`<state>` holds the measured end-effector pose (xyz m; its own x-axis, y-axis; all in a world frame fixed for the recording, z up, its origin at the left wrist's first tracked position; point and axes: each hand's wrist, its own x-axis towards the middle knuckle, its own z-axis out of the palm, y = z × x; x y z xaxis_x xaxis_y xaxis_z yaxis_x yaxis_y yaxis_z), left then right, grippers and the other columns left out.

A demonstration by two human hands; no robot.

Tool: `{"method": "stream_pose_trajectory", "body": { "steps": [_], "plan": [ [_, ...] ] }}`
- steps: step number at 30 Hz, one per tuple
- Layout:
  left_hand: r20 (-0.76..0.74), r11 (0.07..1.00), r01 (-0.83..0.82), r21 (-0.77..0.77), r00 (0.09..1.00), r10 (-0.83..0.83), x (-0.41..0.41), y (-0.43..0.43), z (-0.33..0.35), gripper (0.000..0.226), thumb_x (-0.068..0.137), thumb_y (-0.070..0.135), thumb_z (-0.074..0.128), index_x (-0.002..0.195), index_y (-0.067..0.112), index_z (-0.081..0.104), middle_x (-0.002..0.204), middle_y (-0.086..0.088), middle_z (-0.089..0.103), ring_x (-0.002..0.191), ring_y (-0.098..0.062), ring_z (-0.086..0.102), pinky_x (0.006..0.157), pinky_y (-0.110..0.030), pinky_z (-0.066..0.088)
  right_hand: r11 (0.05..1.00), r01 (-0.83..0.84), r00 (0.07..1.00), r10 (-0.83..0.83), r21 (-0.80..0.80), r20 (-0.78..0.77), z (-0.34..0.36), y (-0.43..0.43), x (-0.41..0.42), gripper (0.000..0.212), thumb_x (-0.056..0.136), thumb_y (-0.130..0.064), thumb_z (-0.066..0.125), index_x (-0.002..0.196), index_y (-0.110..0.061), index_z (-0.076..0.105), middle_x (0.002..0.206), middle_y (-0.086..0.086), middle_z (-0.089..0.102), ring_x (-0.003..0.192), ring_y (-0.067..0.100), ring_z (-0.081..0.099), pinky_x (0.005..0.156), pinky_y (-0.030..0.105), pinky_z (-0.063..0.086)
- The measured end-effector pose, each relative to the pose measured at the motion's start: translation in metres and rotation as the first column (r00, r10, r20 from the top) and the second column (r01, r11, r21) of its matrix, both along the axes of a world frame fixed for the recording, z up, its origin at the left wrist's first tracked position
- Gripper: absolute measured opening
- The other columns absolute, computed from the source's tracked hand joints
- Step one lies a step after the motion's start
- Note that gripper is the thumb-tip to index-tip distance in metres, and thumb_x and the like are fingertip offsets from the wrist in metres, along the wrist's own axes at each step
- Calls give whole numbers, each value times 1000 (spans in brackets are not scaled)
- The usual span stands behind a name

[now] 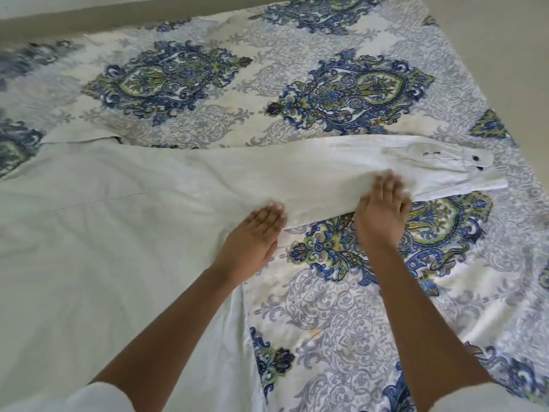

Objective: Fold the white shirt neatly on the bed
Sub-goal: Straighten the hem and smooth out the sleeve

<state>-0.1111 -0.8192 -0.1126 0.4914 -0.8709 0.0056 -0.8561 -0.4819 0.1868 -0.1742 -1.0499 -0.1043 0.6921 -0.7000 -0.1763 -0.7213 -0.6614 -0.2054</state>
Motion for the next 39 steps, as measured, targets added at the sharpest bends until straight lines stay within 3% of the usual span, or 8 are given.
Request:
{"method": "stream_pose_trajectory", "body": {
  "steps": [5, 9, 15, 17, 23, 29, 34, 39],
  "plan": [
    [-514, 715, -568, -407, 790, 335, 28, 28, 27, 48, 91, 28, 36, 130, 5, 53, 135, 0, 48, 129, -12, 43, 110, -25, 31, 902, -432, 899, 428, 22, 94, 19, 92, 60, 54, 101, -25, 22, 150, -12, 4, 158, 10, -5, 146, 25, -6, 116, 41, -3],
    [-293, 772, -619, -145, 772, 564, 89, 82, 15, 59, 94, 33, 28, 142, 0, 32, 150, -16, 29, 141, -27, 25, 116, -38, 19, 720, -693, 721, 693, 21, 30, -4, 124, 92, 54, 100, -34, 25, 150, -23, 8, 159, 4, -1, 146, 23, 0, 116, 43, 4],
    [-45, 726, -688, -3, 725, 687, 116, 147, 7, 80, 87, 49, 13, 145, -6, 7, 154, -25, 8, 143, -36, 12, 115, -42, 14, 993, -117, 984, 117, 4, -134, -2, 46, 88, 54, 100, -37, 13, 150, -23, -3, 158, 5, -10, 145, 25, -9, 114, 57, -1],
    [-40, 821, -569, -42, 822, 568, 113, 127, 10, 74, 91, 42, 18, 145, -8, 12, 154, -24, 11, 143, -34, 16, 114, -39, 17, 975, -218, 976, 218, -38, -5, 5, 86, 107, 54, 100, -32, 16, 150, -19, 2, 158, 9, -6, 145, 28, -7, 113, 59, 0],
    [-326, 683, -690, -240, 720, 613, 108, 109, -9, 61, 94, 22, 21, 147, -2, 4, 157, -17, 1, 145, -22, 4, 118, -37, 16, 575, -816, 576, 817, -52, -8, -11, 200, 145, 50, 100, -41, 13, 148, -34, 1, 158, -5, -8, 145, 20, -9, 113, 52, -7],
    [-331, 636, -654, -410, 756, 565, 99, 122, -10, 61, 95, 8, 31, 148, 1, 1, 157, -13, -6, 146, -19, 3, 110, -41, 34, 851, -516, 856, 517, -94, -10, -13, 152, 165, 50, 100, -39, 14, 148, -34, 2, 158, -2, -7, 145, 26, -8, 113, 60, 0],
    [-420, 513, -767, -387, 641, 642, 95, 119, -3, 65, 91, 3, 34, 148, 1, 3, 157, -11, -3, 120, -12, 35, 79, -27, 44, 478, -875, 479, 878, -84, 5, -12, 224, 162, 48, 100, -42, 13, 147, -39, 5, 158, -7, -3, 146, 22, -8, 112, 56, -5],
    [-303, 637, -736, -230, 676, 671, 102, 125, -14, 61, 92, 24, 20, 148, 3, 11, 157, -11, 9, 144, -21, 15, 114, -36, 26, 840, -541, 840, 542, -39, 13, -12, 193, 191, 50, 100, -41, 14, 148, -33, 5, 158, 1, -3, 145, 26, -5, 112, 58, -3]
  ]
}}
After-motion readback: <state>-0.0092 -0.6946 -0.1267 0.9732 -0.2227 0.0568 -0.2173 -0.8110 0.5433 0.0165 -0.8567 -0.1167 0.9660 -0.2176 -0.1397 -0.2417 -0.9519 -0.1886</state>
